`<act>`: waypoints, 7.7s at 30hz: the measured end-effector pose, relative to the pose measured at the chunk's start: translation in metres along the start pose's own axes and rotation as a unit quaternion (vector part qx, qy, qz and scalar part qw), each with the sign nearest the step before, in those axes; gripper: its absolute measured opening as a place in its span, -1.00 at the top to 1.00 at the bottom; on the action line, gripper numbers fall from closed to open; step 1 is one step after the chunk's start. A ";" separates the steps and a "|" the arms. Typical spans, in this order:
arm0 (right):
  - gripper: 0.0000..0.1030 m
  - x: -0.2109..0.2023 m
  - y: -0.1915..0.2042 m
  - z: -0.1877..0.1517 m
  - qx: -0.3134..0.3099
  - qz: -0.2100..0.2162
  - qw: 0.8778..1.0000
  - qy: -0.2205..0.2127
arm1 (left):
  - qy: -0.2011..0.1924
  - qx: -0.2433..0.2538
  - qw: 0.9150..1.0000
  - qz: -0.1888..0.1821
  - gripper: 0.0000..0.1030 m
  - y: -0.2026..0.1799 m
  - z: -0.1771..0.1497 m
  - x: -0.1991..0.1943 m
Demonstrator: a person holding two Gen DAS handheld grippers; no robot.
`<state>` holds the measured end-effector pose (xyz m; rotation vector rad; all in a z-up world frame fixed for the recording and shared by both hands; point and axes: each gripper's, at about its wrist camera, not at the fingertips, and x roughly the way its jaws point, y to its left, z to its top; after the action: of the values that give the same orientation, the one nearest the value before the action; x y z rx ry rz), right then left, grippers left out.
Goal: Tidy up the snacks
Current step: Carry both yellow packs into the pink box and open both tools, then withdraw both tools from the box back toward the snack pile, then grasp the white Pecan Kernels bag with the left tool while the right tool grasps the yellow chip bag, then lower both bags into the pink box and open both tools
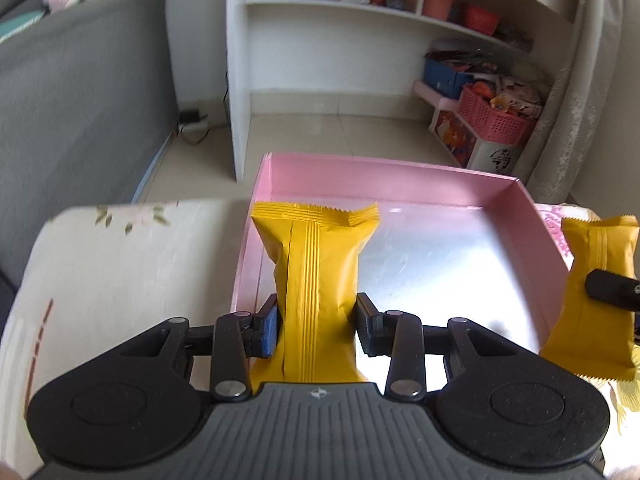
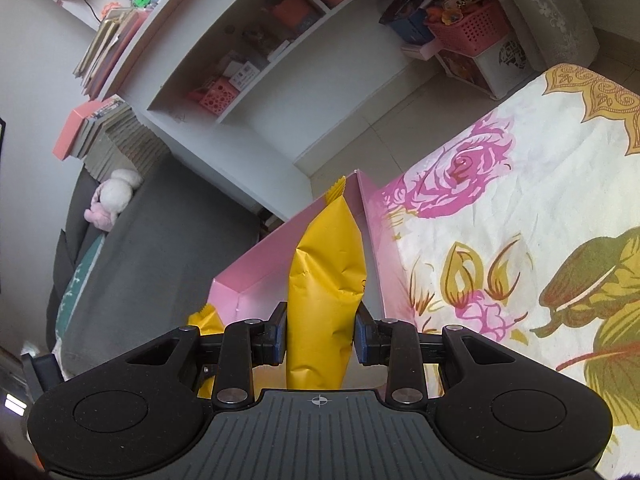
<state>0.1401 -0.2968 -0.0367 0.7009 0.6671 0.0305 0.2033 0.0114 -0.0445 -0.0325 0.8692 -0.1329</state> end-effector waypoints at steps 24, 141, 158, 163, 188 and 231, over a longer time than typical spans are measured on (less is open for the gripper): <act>-0.68 -0.008 0.039 -0.018 -0.102 -0.001 0.994 0.042 | -0.019 0.011 1.000 -0.017 -0.35 -0.010 -0.014 -0.051; -0.93 -0.056 0.095 -0.227 -0.373 -0.114 0.896 0.210 | 0.152 0.224 0.954 -0.128 -0.18 0.013 -0.151 -0.116; 0.02 -0.060 0.100 -0.226 -0.415 -0.111 0.883 0.189 | 0.153 0.134 0.970 -0.130 0.34 0.025 -0.140 -0.115; 0.05 -0.063 0.100 -0.222 -0.404 -0.104 0.888 0.194 | 0.149 0.125 0.970 -0.143 0.37 0.025 -0.138 -0.119; 0.06 -0.077 0.113 -0.137 -0.295 -0.068 0.946 0.117 | 0.036 0.040 0.987 -0.153 0.38 0.020 -0.083 -0.149; 0.05 0.059 0.074 0.000 -0.128 -0.054 0.990 -0.008 | -0.033 -0.065 0.995 -0.073 0.36 -0.022 0.000 -0.017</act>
<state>0.2007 -0.2257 -0.0248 0.4172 0.6708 0.0099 0.1901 -0.0081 -0.0299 -0.2213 0.8091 -0.2104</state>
